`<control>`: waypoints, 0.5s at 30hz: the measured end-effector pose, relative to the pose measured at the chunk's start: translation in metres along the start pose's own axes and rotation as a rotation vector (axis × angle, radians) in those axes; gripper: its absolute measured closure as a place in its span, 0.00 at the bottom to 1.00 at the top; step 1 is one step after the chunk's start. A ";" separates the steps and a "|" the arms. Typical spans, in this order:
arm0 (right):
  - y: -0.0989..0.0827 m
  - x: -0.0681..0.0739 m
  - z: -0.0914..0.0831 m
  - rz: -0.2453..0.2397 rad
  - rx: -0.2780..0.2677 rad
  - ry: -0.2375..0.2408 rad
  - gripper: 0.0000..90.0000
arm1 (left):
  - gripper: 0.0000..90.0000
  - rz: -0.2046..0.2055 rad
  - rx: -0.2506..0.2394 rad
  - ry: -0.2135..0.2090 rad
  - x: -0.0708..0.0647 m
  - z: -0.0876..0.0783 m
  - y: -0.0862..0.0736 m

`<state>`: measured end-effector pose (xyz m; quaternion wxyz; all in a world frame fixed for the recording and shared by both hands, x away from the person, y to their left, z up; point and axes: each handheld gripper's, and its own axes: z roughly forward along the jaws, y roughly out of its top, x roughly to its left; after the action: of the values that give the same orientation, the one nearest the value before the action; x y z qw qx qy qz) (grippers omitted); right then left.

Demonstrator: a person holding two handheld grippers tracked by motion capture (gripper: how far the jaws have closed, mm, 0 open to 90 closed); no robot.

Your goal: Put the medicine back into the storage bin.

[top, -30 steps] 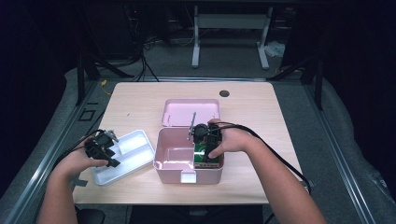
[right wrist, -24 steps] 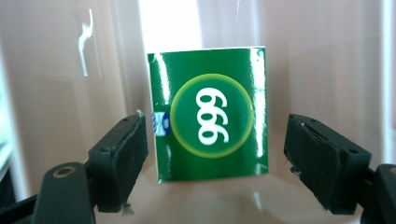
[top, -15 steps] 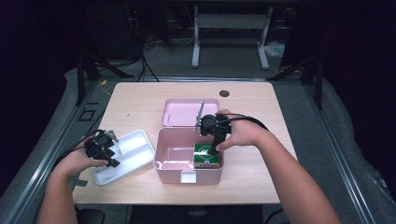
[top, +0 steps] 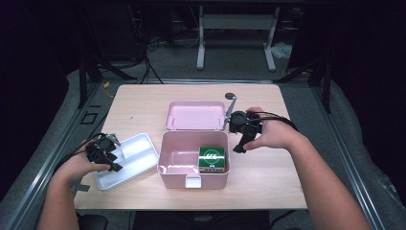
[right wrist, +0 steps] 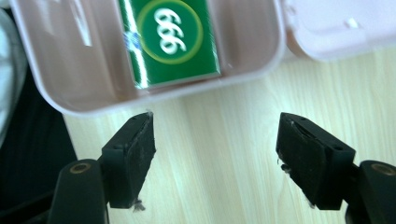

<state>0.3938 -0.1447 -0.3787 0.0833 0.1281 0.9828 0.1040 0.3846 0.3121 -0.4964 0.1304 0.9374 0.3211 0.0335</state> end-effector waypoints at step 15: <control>-0.047 -0.002 0.011 0.144 -0.044 -0.052 0.34 | 0.52 -0.003 0.002 -0.001 0.000 0.001 0.000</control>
<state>0.3865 -0.1877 -0.3994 0.1040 0.1991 0.9660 0.1281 0.3847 0.3120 -0.4970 0.1298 0.9370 0.3226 0.0326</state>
